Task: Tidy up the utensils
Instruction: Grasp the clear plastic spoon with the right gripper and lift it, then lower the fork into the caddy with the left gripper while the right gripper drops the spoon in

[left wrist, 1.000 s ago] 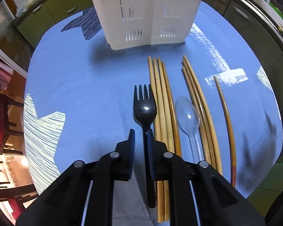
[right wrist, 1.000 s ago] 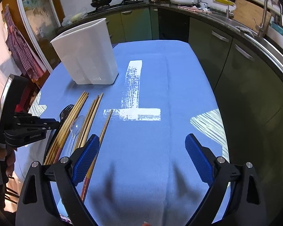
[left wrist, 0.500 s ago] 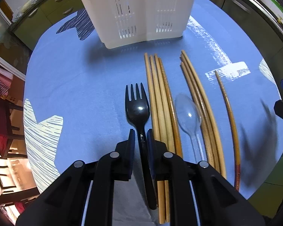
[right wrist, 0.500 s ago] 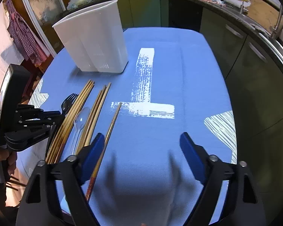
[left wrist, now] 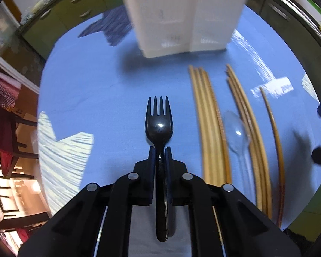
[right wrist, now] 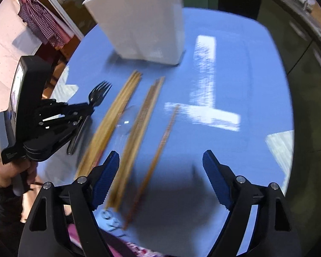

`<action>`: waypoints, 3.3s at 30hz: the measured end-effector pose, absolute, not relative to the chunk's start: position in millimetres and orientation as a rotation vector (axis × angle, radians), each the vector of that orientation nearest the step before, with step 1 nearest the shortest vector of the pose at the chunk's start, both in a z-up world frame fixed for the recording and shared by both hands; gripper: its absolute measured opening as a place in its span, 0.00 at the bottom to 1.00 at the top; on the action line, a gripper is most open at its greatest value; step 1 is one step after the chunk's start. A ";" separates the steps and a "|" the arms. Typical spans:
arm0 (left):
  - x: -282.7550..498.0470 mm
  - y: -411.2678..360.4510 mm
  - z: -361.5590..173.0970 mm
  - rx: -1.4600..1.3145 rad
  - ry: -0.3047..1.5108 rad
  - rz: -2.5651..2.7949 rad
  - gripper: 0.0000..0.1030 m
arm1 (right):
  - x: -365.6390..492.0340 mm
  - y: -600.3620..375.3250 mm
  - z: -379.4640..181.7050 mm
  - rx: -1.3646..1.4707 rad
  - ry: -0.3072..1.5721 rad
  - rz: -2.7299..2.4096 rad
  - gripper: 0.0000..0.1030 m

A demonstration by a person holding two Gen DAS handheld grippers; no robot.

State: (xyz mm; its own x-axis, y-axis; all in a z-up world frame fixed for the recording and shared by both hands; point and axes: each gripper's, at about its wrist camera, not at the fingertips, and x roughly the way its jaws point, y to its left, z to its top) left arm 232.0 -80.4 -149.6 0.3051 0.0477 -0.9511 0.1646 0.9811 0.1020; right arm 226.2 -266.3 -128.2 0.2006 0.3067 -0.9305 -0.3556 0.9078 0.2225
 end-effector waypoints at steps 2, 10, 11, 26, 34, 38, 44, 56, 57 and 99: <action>230.5 -72.2 -145.8 0.182 1.249 -0.069 0.09 | 229.4 -250.7 -132.1 -0.030 1.330 0.475 0.73; 227.0 -51.7 -139.5 0.154 1.225 -0.077 0.09 | 242.3 -212.5 -149.2 0.035 1.447 0.479 0.27; 225.4 -51.7 -138.0 0.154 1.221 -0.076 0.09 | 242.4 -209.8 -151.5 0.029 1.459 0.477 0.26; 222.2 -43.3 -128.4 0.143 1.183 -0.098 0.09 | 250.2 -177.4 -180.9 -0.070 1.528 0.384 0.14; 219.5 -45.7 -121.8 0.142 1.168 -0.116 0.09 | 249.6 -167.0 -184.1 -0.110 1.472 0.329 0.11; 217.1 -44.4 -111.4 0.131 1.144 -0.125 0.09 | 245.6 -176.8 -174.8 -0.054 1.413 0.361 0.09; 213.4 -42.3 -82.3 0.104 1.086 -0.146 0.09 | 231.0 -198.5 -127.6 0.042 1.237 0.449 0.09; 239.8 -57.5 42.6 -0.017 0.744 -0.243 0.09 | 221.0 -251.9 -46.6 0.188 0.904 0.497 0.09; 245.7 -59.8 51.1 -0.029 0.704 -0.251 0.09 | 222.9 -257.4 -43.6 0.201 0.884 0.493 0.09; 274.0 -43.3 3.9 -0.046 0.540 -0.235 0.32 | 323.1 -263.7 75.3 0.210 0.336 0.302 0.09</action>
